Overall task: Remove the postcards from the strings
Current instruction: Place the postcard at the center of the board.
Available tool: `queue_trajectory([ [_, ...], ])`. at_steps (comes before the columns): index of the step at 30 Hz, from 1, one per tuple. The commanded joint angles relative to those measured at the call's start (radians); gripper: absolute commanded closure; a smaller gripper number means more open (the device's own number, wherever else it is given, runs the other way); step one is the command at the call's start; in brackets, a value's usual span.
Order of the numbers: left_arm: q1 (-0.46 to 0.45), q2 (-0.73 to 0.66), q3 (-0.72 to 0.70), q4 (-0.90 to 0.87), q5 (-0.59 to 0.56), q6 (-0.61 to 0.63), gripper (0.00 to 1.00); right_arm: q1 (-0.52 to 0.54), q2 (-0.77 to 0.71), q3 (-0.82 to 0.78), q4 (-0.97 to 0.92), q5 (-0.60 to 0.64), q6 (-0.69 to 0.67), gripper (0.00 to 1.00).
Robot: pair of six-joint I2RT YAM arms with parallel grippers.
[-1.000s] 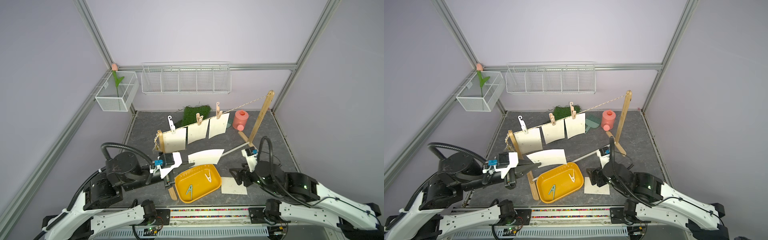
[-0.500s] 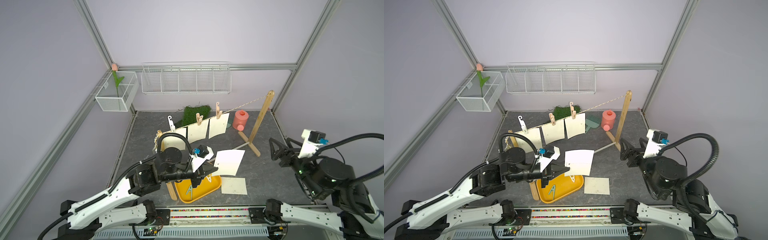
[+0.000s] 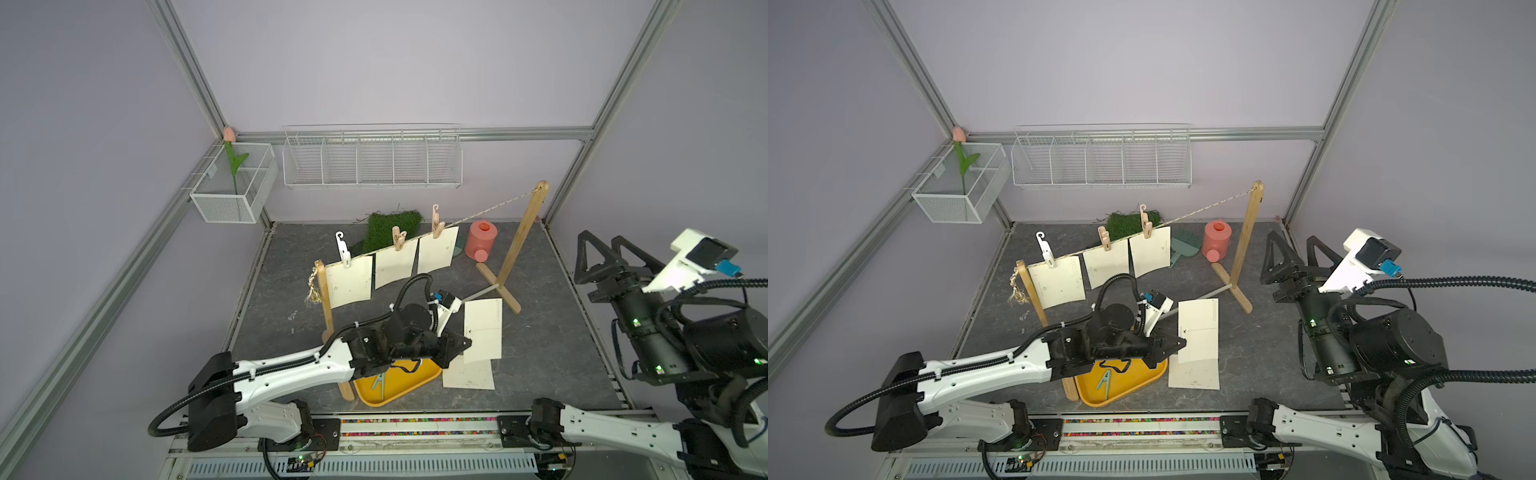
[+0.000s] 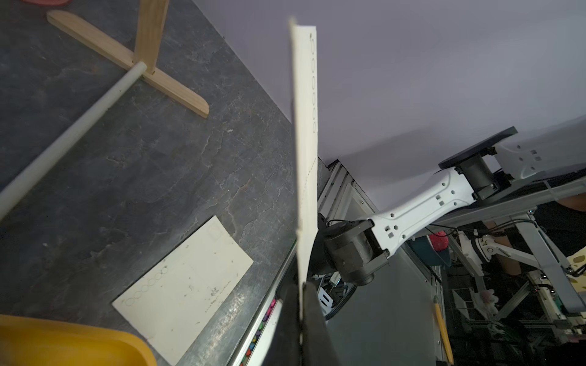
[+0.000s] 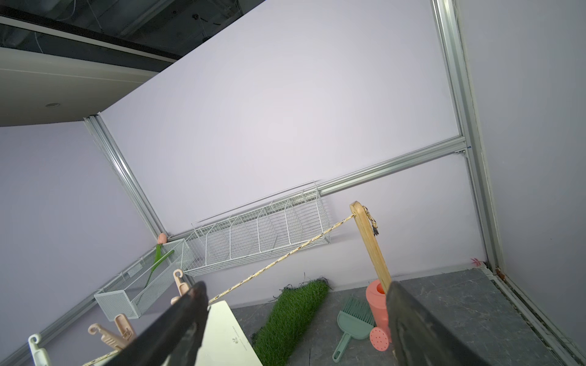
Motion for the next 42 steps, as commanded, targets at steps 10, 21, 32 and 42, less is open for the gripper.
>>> queue_trajectory([
  [10,-0.035,0.350,0.127,0.178,0.042,-0.462,1.00,-0.001,0.048,0.049,0.101,-0.062,-0.095,0.12],
  [21,-0.077,0.551,0.176,0.272,-0.007,-0.718,1.00,-0.002,0.059,0.044,0.088,-0.085,-0.098,0.11],
  [32,-0.082,0.596,0.160,0.256,-0.040,-0.816,0.98,-0.002,0.055,0.015,0.085,-0.078,-0.106,0.09],
  [42,-0.079,0.593,0.143,0.257,-0.047,-0.831,0.86,-0.002,0.066,0.015,0.062,-0.076,-0.090,0.09],
])
